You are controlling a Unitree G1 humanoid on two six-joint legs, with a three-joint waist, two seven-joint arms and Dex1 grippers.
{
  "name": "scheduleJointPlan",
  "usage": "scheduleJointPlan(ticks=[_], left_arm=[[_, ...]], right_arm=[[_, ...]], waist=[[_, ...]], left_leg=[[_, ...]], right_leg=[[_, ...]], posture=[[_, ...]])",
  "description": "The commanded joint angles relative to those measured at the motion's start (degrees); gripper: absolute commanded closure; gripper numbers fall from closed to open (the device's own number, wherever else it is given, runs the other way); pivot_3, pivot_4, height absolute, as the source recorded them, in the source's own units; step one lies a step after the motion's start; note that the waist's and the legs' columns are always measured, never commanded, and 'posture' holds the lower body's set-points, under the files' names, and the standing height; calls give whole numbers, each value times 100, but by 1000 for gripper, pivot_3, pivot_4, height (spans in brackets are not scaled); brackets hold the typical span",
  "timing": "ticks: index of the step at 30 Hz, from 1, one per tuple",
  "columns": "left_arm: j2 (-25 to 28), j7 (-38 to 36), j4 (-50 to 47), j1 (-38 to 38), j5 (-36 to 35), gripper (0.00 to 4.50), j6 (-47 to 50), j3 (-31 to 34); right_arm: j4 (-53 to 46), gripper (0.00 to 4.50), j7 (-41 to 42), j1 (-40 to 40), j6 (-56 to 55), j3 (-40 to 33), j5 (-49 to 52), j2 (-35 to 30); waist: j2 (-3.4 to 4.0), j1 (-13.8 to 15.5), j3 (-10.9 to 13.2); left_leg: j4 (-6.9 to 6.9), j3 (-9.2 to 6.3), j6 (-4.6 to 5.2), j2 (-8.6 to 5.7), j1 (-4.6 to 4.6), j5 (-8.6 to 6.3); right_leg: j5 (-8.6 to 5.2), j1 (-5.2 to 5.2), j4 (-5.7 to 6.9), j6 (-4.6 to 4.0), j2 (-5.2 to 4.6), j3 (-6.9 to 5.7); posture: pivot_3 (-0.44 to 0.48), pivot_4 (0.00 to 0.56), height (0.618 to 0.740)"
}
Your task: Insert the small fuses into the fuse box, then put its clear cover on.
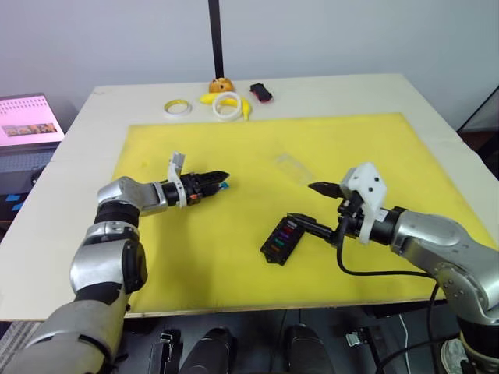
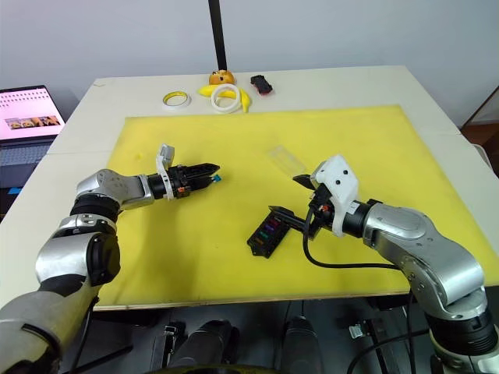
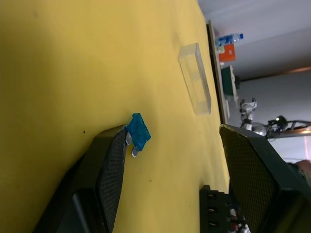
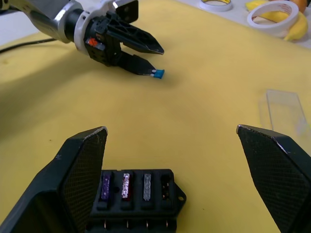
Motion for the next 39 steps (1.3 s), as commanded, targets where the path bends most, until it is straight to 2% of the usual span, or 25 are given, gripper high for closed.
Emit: scheduleJointPlan(ticks=[1, 3, 15, 26, 32, 33, 34, 39], left_arm=[[-58, -77, -92, 74, 123, 2664, 20, -179], [-41, -137, -91, 65, 131, 3697, 66, -211], [-100, 130, 14, 77, 130, 3697, -21, -38], [-109, -102, -149, 173, 257, 3697, 181, -351], [-157, 163, -98, 236, 479, 3697, -88, -465], [-193, 349, -98, 306, 646, 4239, -369, -559], [-200, 416, -61, 335, 636, 4441, -474, -491], [-22, 190, -98, 223, 338, 4441, -105, -233]], right_arm=[[-209, 0, 175, 108, -184, -20, -105, -110], [-223, 0, 223, 134, -179, -25, -88, -115], [-284, 0, 282, 205, -114, -176, 9, -73], [-243, 0, 277, 215, -101, -259, 19, -83], [-225, 0, 267, 220, -100, -285, 19, -91], [-230, 0, 264, 230, -101, -286, 15, -91], [-235, 0, 265, 238, -101, -286, 14, -94], [-252, 0, 242, 262, -33, -327, 61, -103]], waist=[[0, -4, 0], [0, -16, 0], [0, -19, 0], [0, -13, 0], [0, -13, 0], [0, -11, -1], [1, -10, -2], [1, -22, -4]], left_leg=[[0, 0, 0, 0, -1, 0], [0, 0, 0, 0, -1, 0], [-3, 4, 0, 4, 0, 0], [-2, 3, 0, 3, 0, 0], [-3, 3, 0, 3, 0, 0], [-3, 3, 0, 3, 1, 0], [-3, 3, 0, 3, 1, 0], [-3, 4, -1, 6, 15, 0]], right_leg=[[0, 0, -1, 0, 1, 0], [0, -1, 0, 0, 1, 0], [0, -3, 0, 0, 2, 1], [0, -3, 0, 0, 1, 1], [0, -3, -1, 0, 1, 1], [0, -3, -1, 0, 1, 0], [0, -1, -1, 0, 1, 1], [0, 12, -1, 0, 3, 1]], posture=[[0, 150, 740], [0, 150, 740], [0, 150, 740], [0, 150, 740], [0, 150, 740], [0, 150, 740], [0, 150, 740], [0, 150, 740]])
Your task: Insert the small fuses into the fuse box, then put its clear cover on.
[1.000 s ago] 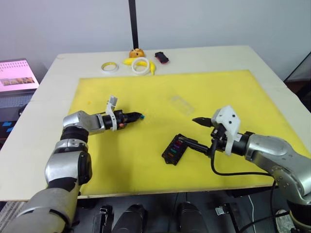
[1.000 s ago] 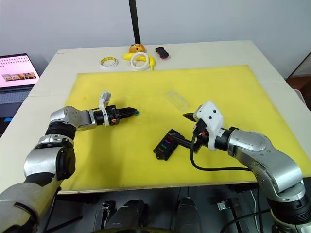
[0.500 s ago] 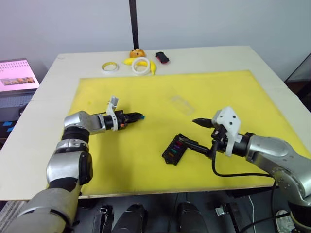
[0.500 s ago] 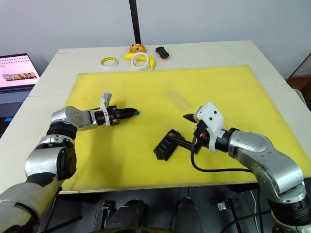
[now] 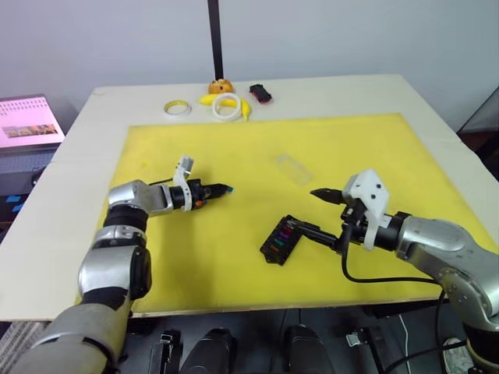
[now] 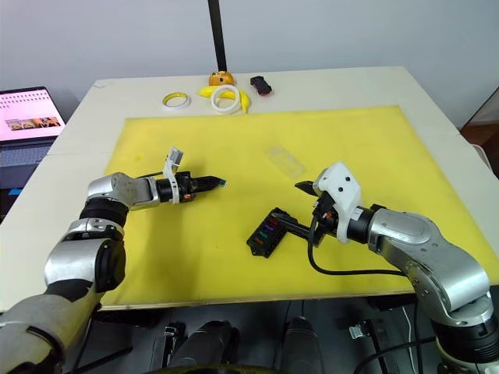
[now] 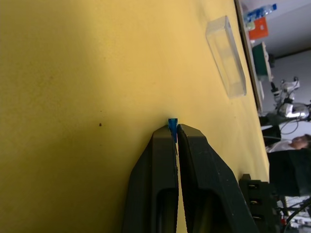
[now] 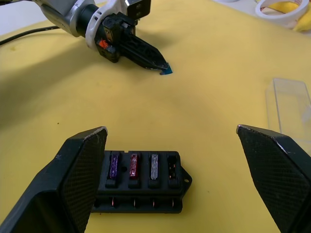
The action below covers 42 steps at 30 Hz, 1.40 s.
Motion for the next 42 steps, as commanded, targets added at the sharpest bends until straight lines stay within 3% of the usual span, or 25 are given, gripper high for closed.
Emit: scheduleJointPlan(ticks=[1, 6, 11, 14, 20, 26, 29, 32, 42], left_arm=[[238, -96, -46, 44, -74, 4441, 454, 38], [792, -441, -1201, -67, -702, 4441, 1558, 250], [880, -569, -2812, 96, -1557, 4441, 2437, 425], [642, -517, -3802, 247, -2009, 4441, 2651, 379], [21, -329, -4418, 327, -2411, 4441, 2642, 189], [-247, -161, -4607, 287, -2664, 4441, 2720, 87], [-358, -55, -4675, 269, -2738, 4500, 2682, 23], [-422, 57, -4702, 241, -2785, 4500, 2710, 34], [-233, 83, -4707, 280, -2929, 4500, 2672, -54]], right_arm=[[-249, 0, -6, 48, 38, -278, 137, -77], [-407, 0, 61, 242, 195, -684, 486, -184], [-300, 0, -318, 17, 565, -1136, 1494, 127], [-47, 0, -1038, -385, 862, -1291, 2700, 584], [598, 0, -2468, -1055, 973, -940, 4695, 1111], [989, 0, -3141, -1330, 877, -557, 5442, 1160], [1084, 804, -3397, -1460, 786, -390, 5875, 1192], [1106, 2294, -3499, -1516, 733, -294, 5965, 1116], [1172, 2294, -3460, -1480, 587, -269, 5982, 978]], waist=[[0, -13, 0], [-4, -127, 3], [-4, -144, 3], [-4, -136, 3], [-3, -140, 4], [-3, -150, 4], [-3, -145, 4], [-3, -143, 4], [-3, -146, 4]], left_leg=[[0, 1, 0, 1, 1, 0], [-9, 3, 0, 5, -23, 0], [-22, 3, 0, 9, -20, 0], [-21, 4, 0, 10, -18, 0], [-24, 5, -1, 10, -16, 0], [-26, 9, -1, 12, -16, 0], [-26, 10, -1, 12, -16, 0], [-26, 10, -1, 11, -16, 0], [-27, 10, -1, 12, -16, 0]], right_leg=[[0, -1, 1, 0, 1, 0], [0, -35, 5, 0, 2, 2], [0, -37, 3, 0, 1, 4], [0, -33, 1, 0, 0, 5], [0, -30, -6, 0, 0, 6], [0, -33, -5, 0, 1, 6], [0, -33, -6, 0, 2, 7], [0, -33, -6, 0, 2, 6], [0, -34, -6, 0, 3, 6]], posture=[[0, 150, 740], [0, 150, 740], [0, 150, 740], [0, 150, 740], [0, 150, 740], [0, 150, 740], [0, 150, 740], [0, 150, 740], [0, 150, 740]])
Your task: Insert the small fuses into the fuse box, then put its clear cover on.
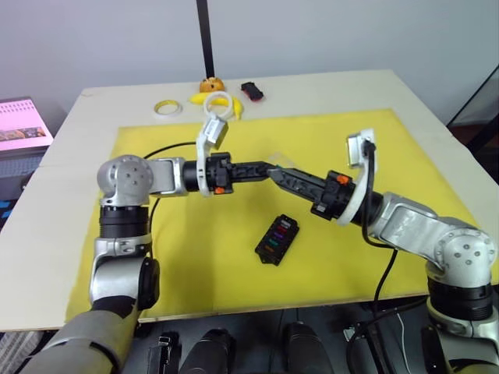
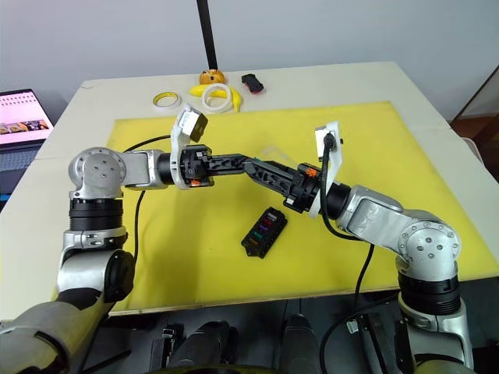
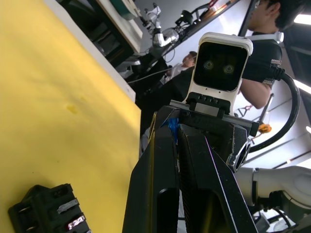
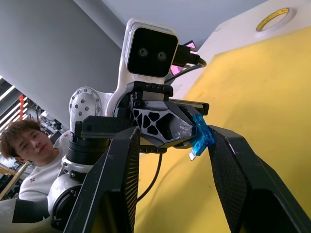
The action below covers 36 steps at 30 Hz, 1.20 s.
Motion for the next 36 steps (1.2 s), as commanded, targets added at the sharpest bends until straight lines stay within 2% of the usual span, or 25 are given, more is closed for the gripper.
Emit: scheduleJointPlan(ticks=[1, 8, 13, 16, 18, 36], left_arm=[[111, -38, -141, -88, -172, 4500, -46, 31], [154, -21, -100, -134, -252, 4500, -21, 57], [114, 19, -96, -132, -282, 4500, -76, 2], [133, -23, -20, -109, -224, 4500, -170, -61], [159, -48, -14, -90, -231, 4500, -196, -79], [209, -229, 2, 23, -298, 4500, -351, -224]], right_arm=[[-84, 2294, 98, -33, -139, -174, 194, -145], [-80, 2294, 206, 96, -188, -314, 277, -438], [-62, 2294, 196, 72, -262, -186, 83, -396], [-45, 3181, 153, 42, -328, -159, 53, -346], [-60, 4123, 149, 55, -351, -156, 73, -359], [-184, 4123, 191, 101, -316, -125, 140, -441]], waist=[[0, 1, 0], [0, 4, 0], [0, 1, 0], [0, 5, 0], [0, 7, 0], [0, 5, 0]], left_leg=[[0, 0, 0, 0, 0, 0], [0, 1, 0, -1, 0, 0], [0, 1, 0, 0, 0, 0], [0, 1, 0, 0, 0, 0], [0, 1, 0, 0, 0, 0], [0, 1, 0, 0, 0, 0]], right_leg=[[0, 0, 0, 0, 0, 0], [0, 0, -1, 0, 0, 0], [0, 0, -1, 0, 0, 0], [0, 0, -1, 0, 0, 0], [0, 0, -1, 0, -1, 0], [0, 0, -1, 0, 0, 0]], posture=[[0, 150, 740], [0, 150, 740], [0, 150, 740], [0, 150, 740], [0, 150, 740], [0, 150, 740]])
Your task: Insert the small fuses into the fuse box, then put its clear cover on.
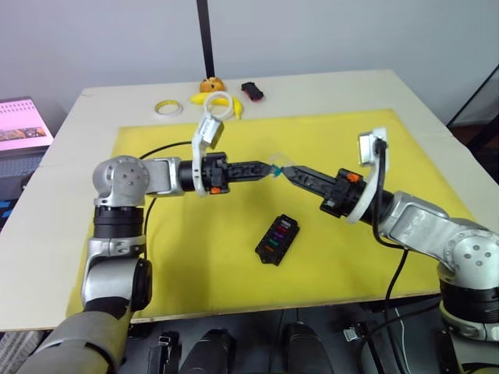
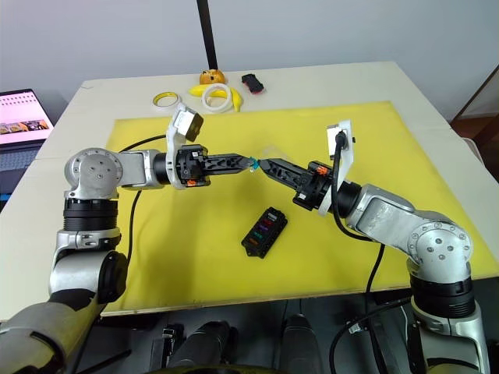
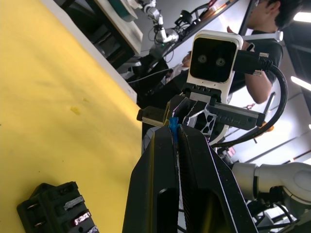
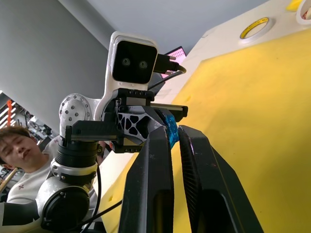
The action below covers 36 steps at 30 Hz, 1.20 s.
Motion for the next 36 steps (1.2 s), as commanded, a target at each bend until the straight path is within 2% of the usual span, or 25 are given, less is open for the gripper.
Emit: scheduleJointPlan(ticks=[1, 6, 9, 11, 28, 30, 36], left_arm=[[19, -88, -61, -44, -132, 4500, -57, 8], [14, -86, -56, -81, -172, 4500, -24, 33], [28, -83, -59, -94, -211, 4500, -3, 51], [26, -67, -67, -101, -241, 4500, 14, 74], [-75, 171, -130, -111, -495, 4500, 97, 157], [-80, 196, -134, -111, -517, 4500, 94, 156], [-102, 240, -149, -111, -556, 4500, 96, 156]], right_arm=[[-229, 4123, 89, -51, -63, -61, 90, -57], [-324, 4123, 237, -54, -70, -100, 31, -121], [-357, 3301, 321, -26, -96, -152, -38, -181], [-361, 2366, 323, 10, -110, -174, -66, -222], [-315, 2366, 264, -6, -133, -99, -118, -170], [-325, 2920, 250, -12, -134, -94, -91, -166], [-337, 2920, 207, -15, -131, -85, -39, -161]], waist=[[0, -1, 0], [0, 0, 0], [0, -1, 0], [0, 1, 0], [0, 1, 0], [0, 3, 0], [0, 3, 0]], left_leg=[[0, 0, 0, 0, 0, 0], [0, 0, 0, 0, 0, 0], [0, 0, 0, 0, 0, 0], [0, 0, 0, 0, 0, 0], [0, 0, 0, 0, 0, 0], [0, 0, 0, 0, 0, 0], [0, 0, 0, 0, 0, 0]], right_leg=[[0, 0, 0, 0, 0, 0], [0, 0, 0, 0, 0, 0], [0, 0, 0, 0, 0, 0], [0, 0, 0, 0, 0, 0], [0, 0, 0, 0, 0, 0], [0, 0, 0, 0, 0, 0], [0, 0, -1, 0, 0, 0]], posture=[[0, 150, 740], [0, 150, 740], [0, 150, 740], [0, 150, 740], [0, 150, 740], [0, 150, 740], [0, 150, 740]])
